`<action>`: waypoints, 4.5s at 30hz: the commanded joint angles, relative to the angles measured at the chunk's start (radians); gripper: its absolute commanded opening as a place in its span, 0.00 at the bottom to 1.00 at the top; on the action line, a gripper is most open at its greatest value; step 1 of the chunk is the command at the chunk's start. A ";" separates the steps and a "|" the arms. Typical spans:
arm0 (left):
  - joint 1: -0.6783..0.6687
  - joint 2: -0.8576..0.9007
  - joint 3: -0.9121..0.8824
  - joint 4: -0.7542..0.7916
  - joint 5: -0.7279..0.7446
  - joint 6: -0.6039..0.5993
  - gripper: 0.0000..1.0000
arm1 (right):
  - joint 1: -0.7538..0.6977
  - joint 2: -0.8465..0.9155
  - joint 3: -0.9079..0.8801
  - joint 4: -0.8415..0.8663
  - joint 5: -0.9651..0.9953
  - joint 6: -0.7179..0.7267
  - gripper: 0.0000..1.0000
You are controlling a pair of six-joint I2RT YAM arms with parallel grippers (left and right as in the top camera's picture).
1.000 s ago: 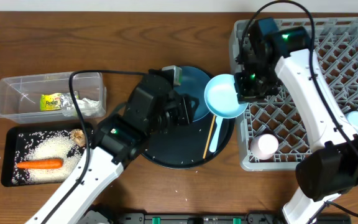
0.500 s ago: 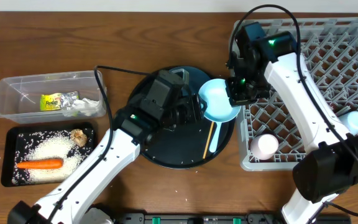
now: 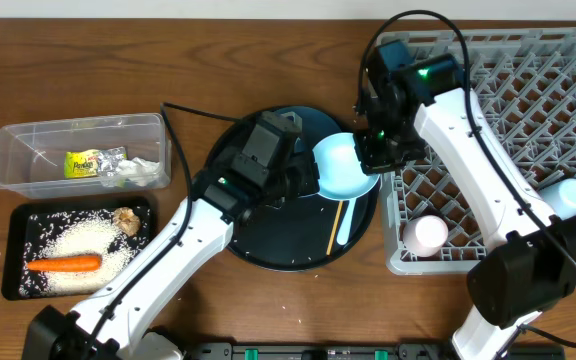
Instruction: Sort waste into correct bins and load items into the dishwasher rack
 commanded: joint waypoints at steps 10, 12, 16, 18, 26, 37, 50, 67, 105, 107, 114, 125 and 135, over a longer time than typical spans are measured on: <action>-0.007 -0.017 0.011 0.013 0.047 0.010 0.06 | 0.000 -0.032 0.072 0.000 -0.051 -0.006 0.60; -0.007 -0.017 0.011 0.013 0.047 0.010 0.06 | 0.000 -0.051 0.103 -0.002 -0.081 -0.019 0.99; -0.008 -0.017 0.011 0.009 0.047 0.010 0.06 | 0.002 -0.081 0.134 -0.005 -0.087 -0.021 0.93; -0.010 -0.017 0.011 0.001 0.046 0.010 0.06 | 0.002 -0.095 0.134 -0.005 -0.086 -0.024 0.79; -0.013 -0.017 0.011 -0.046 0.046 0.012 0.06 | 0.006 -0.105 0.134 -0.050 -0.029 -0.040 0.42; -0.013 -0.017 0.011 -0.050 0.046 0.014 0.06 | 0.095 -0.104 0.080 -0.089 0.174 -0.045 0.33; -0.013 -0.017 0.011 -0.051 0.047 0.014 0.06 | 0.111 -0.104 0.053 -0.064 0.243 0.000 0.01; -0.011 -0.167 0.015 0.036 0.127 0.013 0.10 | 0.111 -0.105 0.053 -0.053 0.220 0.045 0.01; -0.013 -0.147 0.014 -0.117 0.083 0.045 0.09 | 0.110 -0.105 0.077 -0.035 0.216 0.056 0.20; -0.013 -0.147 0.014 -0.119 0.083 0.045 0.09 | 0.111 -0.105 0.077 -0.035 0.216 0.056 0.22; -0.013 -0.147 0.011 -0.135 0.081 0.060 0.08 | 0.111 -0.105 0.077 -0.032 0.216 0.054 0.37; -0.013 -0.106 -0.010 -0.143 0.064 0.059 0.06 | 0.114 -0.105 0.077 -0.015 0.212 0.043 0.39; -0.013 -0.069 -0.010 -0.072 0.065 0.059 0.06 | 0.114 -0.105 0.077 0.000 0.193 0.031 0.51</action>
